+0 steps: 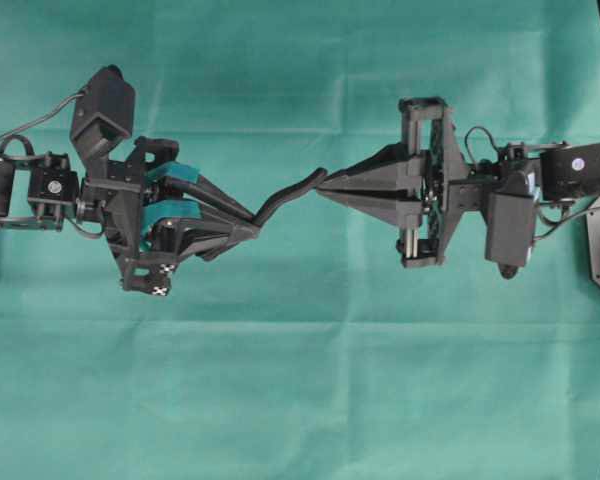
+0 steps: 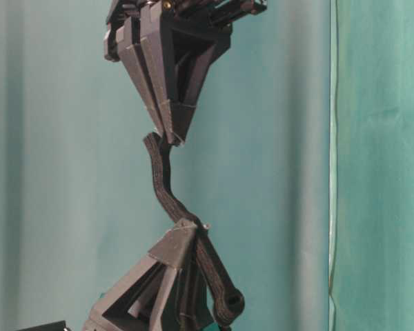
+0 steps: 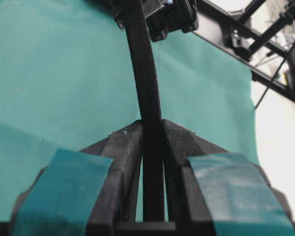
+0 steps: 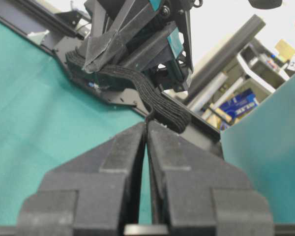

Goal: Peel off the Velcro with your right arm.
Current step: 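Close the right gripper on the strap's free end, then pull the right gripper away from the left to peel the strap apart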

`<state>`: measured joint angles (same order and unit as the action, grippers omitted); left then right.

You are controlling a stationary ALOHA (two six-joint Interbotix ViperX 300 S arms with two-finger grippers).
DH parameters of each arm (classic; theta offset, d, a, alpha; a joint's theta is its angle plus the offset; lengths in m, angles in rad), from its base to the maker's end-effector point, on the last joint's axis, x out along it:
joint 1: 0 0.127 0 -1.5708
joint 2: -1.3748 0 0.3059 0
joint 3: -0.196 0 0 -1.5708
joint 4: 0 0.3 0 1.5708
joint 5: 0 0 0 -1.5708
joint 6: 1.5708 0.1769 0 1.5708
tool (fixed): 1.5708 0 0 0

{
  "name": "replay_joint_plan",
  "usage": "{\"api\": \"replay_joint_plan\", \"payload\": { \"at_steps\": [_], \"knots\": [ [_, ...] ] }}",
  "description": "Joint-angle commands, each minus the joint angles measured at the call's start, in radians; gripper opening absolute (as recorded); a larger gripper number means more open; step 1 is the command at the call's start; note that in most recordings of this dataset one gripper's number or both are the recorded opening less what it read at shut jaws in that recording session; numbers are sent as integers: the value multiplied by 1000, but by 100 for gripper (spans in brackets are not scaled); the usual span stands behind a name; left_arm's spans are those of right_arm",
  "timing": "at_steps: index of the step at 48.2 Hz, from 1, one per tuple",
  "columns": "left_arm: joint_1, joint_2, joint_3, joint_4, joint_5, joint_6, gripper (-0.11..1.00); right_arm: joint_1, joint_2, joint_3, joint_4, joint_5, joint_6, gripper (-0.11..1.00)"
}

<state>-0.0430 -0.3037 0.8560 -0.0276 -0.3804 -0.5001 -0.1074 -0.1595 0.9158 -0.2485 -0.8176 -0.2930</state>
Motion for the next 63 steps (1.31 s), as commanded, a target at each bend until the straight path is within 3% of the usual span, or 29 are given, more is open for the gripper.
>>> {"api": "replay_joint_plan", "payload": {
  "at_steps": [1, 63],
  "knots": [
    [6, -15, -12, 0, -14, 2, 10, 5, -3, -26, -2, -9, 5, -9],
    [60, -8, 15, 0, -140, 0, 10, 46, 124, -124, -2, -9, 5, -9]
  ]
}}
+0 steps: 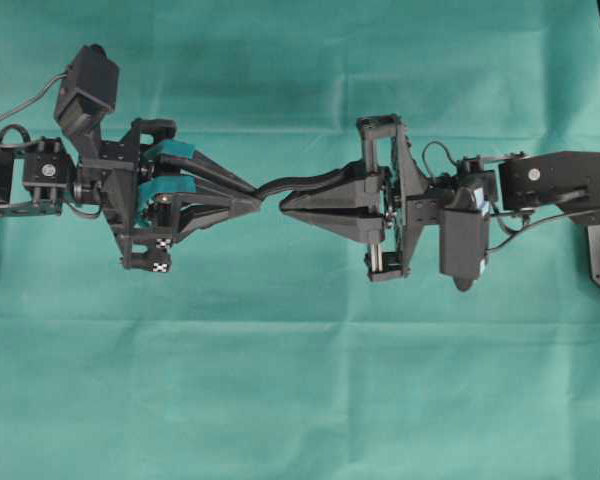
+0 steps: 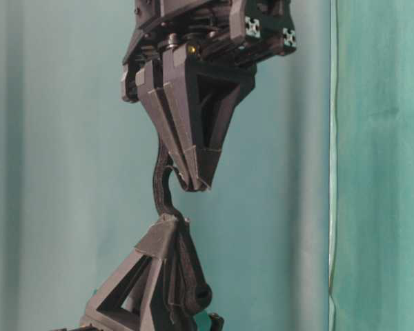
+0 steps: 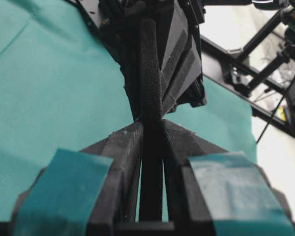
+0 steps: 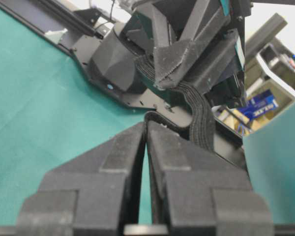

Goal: Peel off the Velcro with your right arm.
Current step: 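Pull the right gripper away from the left to peel the strap apart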

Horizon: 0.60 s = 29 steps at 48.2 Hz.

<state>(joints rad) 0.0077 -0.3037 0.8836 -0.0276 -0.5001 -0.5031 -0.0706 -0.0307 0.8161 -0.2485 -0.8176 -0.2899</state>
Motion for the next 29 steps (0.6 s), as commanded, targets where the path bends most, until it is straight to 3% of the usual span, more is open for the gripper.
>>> {"api": "replay_joint_plan", "payload": {
  "at_steps": [1, 29],
  "knots": [
    [9, -8, -12, 0, -20, 3, 10, 9, -3, -26, -2, -9, 2, -9],
    [15, -6, 0, 0, -64, 3, 10, 17, 57, -87, -3, -5, 2, -9]
  ]
}}
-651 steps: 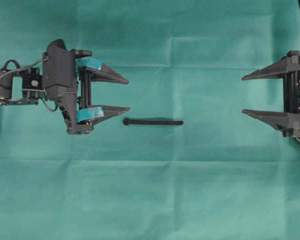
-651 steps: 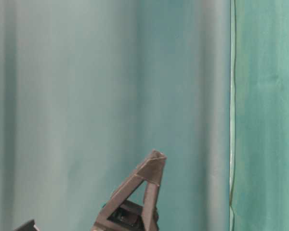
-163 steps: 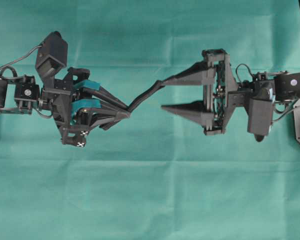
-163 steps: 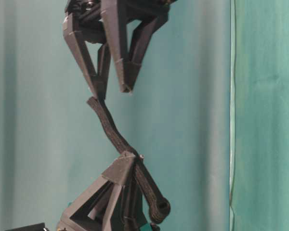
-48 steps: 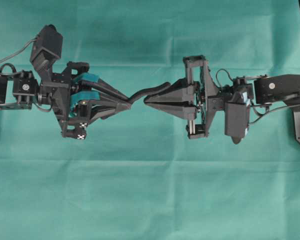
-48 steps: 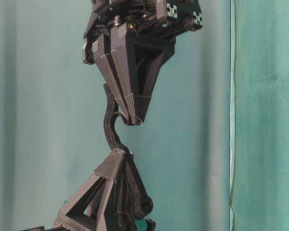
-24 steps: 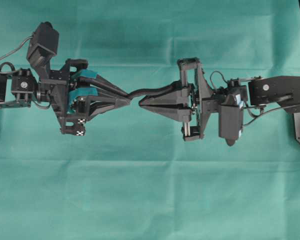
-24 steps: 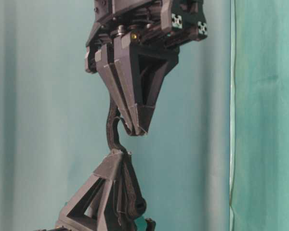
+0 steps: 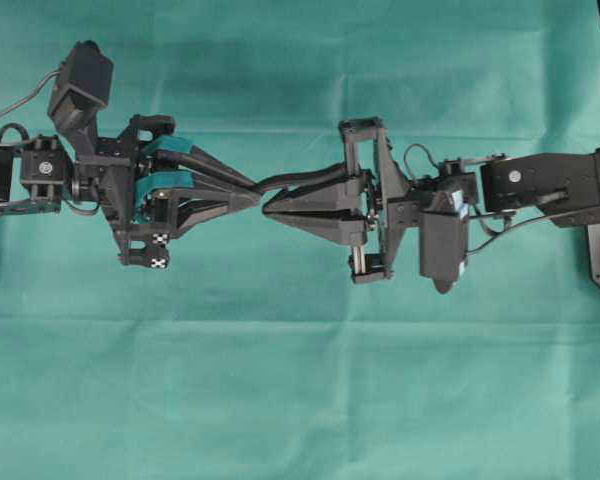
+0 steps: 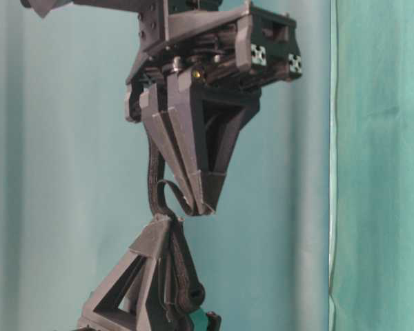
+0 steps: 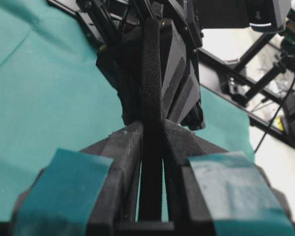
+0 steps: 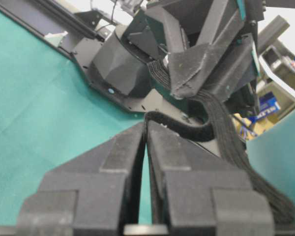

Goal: Peel off the Velcro with your right arm.
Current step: 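Pull the right gripper away from the left to peel the strap apart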

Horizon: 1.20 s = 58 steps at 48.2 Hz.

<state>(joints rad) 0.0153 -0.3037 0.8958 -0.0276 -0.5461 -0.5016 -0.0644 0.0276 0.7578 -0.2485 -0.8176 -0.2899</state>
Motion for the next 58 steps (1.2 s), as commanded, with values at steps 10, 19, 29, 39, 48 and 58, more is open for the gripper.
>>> {"api": "replay_joint_plan", "payload": {
  "at_steps": [10, 19, 29, 39, 48, 58],
  "knots": [
    [11, -8, -6, 0, -31, 2, 10, 20, 23, -57, -9, -3, 2, -9],
    [14, -8, -2, 0, -49, 2, 10, 23, 38, -67, -11, -2, 2, -9],
    [20, -8, 0, -2, -61, 2, 10, 29, 60, -77, -11, -2, 3, -9],
    [28, -8, -2, 0, -71, 2, 10, 41, 75, -84, -11, -2, 3, -9],
    [31, -8, 0, 0, -80, 2, 10, 51, 87, -91, -11, -2, 3, -9],
    [35, -8, -2, 0, -86, 2, 10, 64, 95, -92, -11, 14, 5, -9]
  ]
}}
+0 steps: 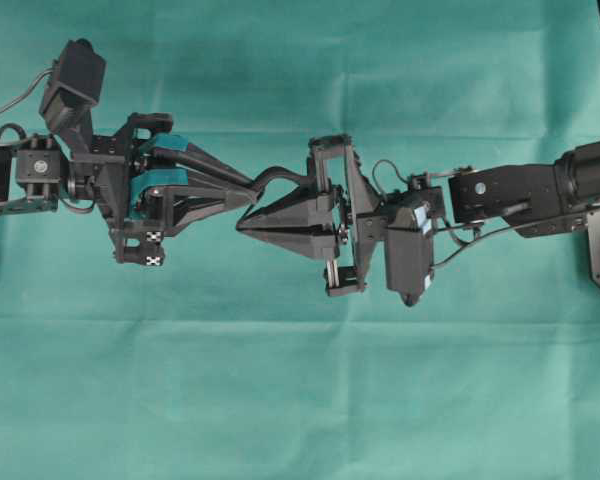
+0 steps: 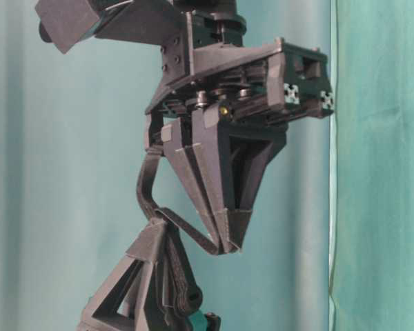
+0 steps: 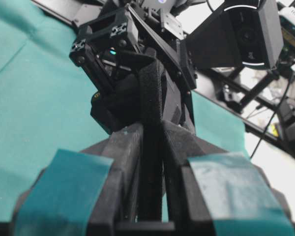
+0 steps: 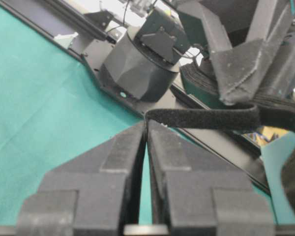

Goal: Peel off the Velcro with your right arm.
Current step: 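Pull the right gripper away from the left to peel the strap apart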

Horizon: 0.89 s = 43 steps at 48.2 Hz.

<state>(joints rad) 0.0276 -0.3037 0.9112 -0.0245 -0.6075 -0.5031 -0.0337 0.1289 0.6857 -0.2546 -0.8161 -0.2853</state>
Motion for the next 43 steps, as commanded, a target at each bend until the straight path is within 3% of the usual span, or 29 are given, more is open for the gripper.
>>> {"api": "replay_joint_plan", "payload": {
  "at_steps": [1, 43],
  "knots": [
    [23, -8, -15, -3, -25, 3, 10, 34, -6, -20, -5, 15, 0, -9],
    [31, -14, -15, -3, -66, 3, 10, 89, 3, -20, -5, 61, 15, -9]
  ]
}}
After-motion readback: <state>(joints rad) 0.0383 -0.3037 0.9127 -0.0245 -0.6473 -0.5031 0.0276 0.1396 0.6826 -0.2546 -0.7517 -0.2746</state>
